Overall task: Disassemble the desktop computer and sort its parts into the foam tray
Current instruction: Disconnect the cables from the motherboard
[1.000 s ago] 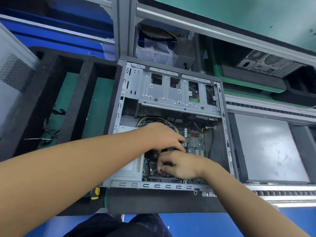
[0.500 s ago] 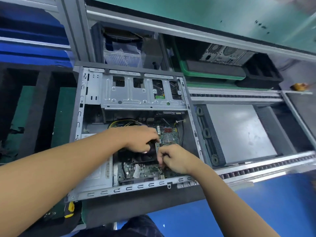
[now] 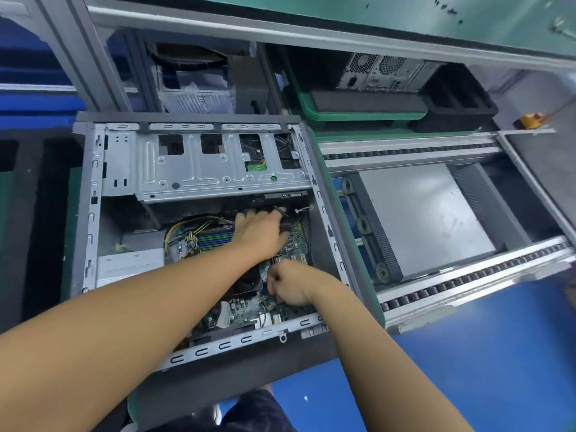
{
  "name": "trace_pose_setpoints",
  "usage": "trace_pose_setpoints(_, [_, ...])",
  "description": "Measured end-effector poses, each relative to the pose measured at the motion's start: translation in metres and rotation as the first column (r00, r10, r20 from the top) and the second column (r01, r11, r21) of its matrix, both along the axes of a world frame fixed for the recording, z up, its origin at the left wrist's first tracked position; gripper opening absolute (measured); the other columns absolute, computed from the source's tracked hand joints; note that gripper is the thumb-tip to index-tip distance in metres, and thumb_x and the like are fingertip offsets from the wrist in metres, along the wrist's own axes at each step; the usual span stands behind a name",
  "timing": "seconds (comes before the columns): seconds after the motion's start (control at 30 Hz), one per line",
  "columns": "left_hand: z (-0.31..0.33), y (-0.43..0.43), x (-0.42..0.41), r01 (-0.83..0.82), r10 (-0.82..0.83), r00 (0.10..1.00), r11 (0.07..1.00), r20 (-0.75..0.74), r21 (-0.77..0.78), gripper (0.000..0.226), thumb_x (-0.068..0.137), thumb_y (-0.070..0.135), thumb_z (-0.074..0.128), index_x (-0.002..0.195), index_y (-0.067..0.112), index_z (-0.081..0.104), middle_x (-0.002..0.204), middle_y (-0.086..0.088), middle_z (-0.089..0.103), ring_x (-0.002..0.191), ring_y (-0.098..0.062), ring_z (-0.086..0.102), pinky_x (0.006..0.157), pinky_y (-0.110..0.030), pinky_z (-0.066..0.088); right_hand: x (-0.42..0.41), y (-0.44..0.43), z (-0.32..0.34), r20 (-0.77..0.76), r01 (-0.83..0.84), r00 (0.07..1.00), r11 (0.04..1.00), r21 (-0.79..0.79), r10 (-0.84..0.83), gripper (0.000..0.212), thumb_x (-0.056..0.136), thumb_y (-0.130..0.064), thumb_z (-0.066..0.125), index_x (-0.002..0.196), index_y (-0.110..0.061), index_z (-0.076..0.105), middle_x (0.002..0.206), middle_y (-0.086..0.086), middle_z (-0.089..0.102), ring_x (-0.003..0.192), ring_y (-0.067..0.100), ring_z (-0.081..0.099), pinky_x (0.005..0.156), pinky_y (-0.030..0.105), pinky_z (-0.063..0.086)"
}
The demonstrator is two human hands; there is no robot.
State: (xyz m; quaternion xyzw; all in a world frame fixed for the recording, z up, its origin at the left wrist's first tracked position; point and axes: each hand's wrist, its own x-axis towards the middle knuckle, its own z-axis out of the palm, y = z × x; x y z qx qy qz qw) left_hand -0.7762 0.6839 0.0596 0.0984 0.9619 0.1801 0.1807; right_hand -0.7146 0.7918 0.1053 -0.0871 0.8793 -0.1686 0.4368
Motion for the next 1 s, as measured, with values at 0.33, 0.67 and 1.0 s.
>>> trace_pose_setpoints(0.33, [-0.020, 0.038, -0.039, -0.172, 0.170, 0.984, 0.985, 0.058, 0.033, 0.042, 0.093, 0.061, 0.051, 0.106, 0.024, 0.064, 0.110, -0.007, 0.071, 0.106, -0.027, 0.064, 0.092, -0.034, 0.041, -0.002, 0.001, -0.015, 0.118, -0.096, 0.989, 0.994, 0.049, 0.090, 0.032, 0.100, -0.013, 0.044, 0.126, 0.000, 0.056, 0.124, 0.019, 0.061, 0.108, 0.031, 0.060, 0.088, 0.031, 0.048])
trace_pose_setpoints(0.67, [-0.027, 0.036, -0.038, -0.246, 0.252, 0.968, 0.957, -0.016, 0.156, 0.038, 0.094, 0.054, 0.054, 0.121, 0.029, 0.067, 0.113, -0.007, 0.071, 0.104, -0.026, 0.065, 0.072, -0.024, 0.034, -0.001, 0.001, -0.020, 0.121, -0.171, 0.979, 0.984, 0.050, 0.164, 0.028, 0.100, -0.012, 0.044, 0.124, -0.003, 0.055, 0.121, 0.018, 0.061, 0.104, 0.032, 0.060, 0.093, 0.043, 0.054])
trace_pose_setpoints(1.0, [-0.024, 0.038, -0.035, -0.205, 0.217, 0.976, 0.947, -0.024, 0.247, 0.025, 0.096, 0.037, 0.059, 0.107, 0.016, 0.068, 0.102, -0.016, 0.071, 0.091, -0.032, 0.066, 0.066, -0.025, 0.035, -0.001, 0.001, -0.013, 0.202, -0.261, 0.950, 0.960, 0.103, 0.237, 0.033, 0.097, -0.014, 0.043, 0.123, -0.002, 0.058, 0.121, 0.016, 0.063, 0.094, 0.027, 0.057, 0.085, 0.033, 0.050])
